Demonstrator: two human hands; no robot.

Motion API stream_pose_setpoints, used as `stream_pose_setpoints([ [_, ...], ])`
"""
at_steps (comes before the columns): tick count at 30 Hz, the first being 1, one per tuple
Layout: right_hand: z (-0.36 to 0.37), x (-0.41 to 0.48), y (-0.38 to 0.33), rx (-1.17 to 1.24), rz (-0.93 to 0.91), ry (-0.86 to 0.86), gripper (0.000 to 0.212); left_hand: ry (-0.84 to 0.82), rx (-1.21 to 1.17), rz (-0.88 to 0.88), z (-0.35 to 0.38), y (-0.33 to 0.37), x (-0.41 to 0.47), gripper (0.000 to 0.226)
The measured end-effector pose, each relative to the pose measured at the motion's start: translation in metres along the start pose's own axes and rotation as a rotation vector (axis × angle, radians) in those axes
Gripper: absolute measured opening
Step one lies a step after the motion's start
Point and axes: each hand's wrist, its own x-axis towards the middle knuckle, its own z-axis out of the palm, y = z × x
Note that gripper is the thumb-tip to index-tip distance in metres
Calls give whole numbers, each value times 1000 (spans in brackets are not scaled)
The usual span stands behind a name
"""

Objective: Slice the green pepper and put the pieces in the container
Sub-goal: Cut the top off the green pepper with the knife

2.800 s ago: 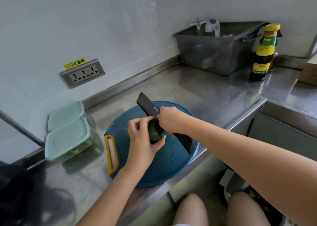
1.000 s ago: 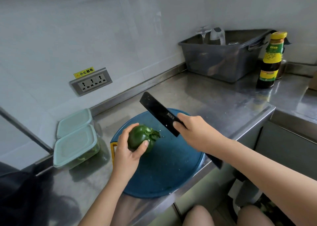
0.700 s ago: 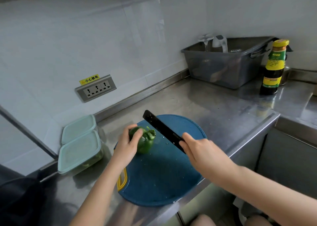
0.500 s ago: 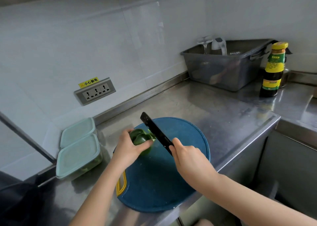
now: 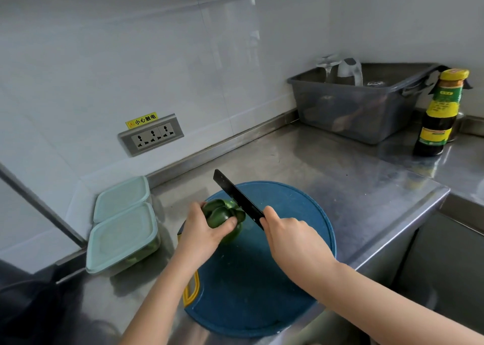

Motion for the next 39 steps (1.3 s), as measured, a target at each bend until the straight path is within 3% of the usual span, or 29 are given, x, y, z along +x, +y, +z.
stream_pose_setpoints([
  [7,-8,22,-1,202,-92,-34,25,-81,-106,3,-6,-9,-1,60],
  [11,-12,29,2,158,-237,-19,27,-196,-194,3,-17,-14,4,77],
  [15,-13,34,-3,87,-310,10,25,-284,-216,19,-22,-16,9,77],
  [18,-14,40,-11,97,-284,28,21,-301,-222,31,-17,-11,9,62],
  [26,-16,18,12,7,-191,-7,25,-50,-200,12,-2,-4,-1,37],
  [31,-18,-3,37,-189,-158,-69,23,171,-207,22,-3,-12,5,55],
  [34,-15,-7,40,-258,-145,-109,21,211,-144,60,1,-12,3,71],
  [39,-13,-7,44,-184,-127,-134,22,250,-28,153,6,-13,2,79],
])
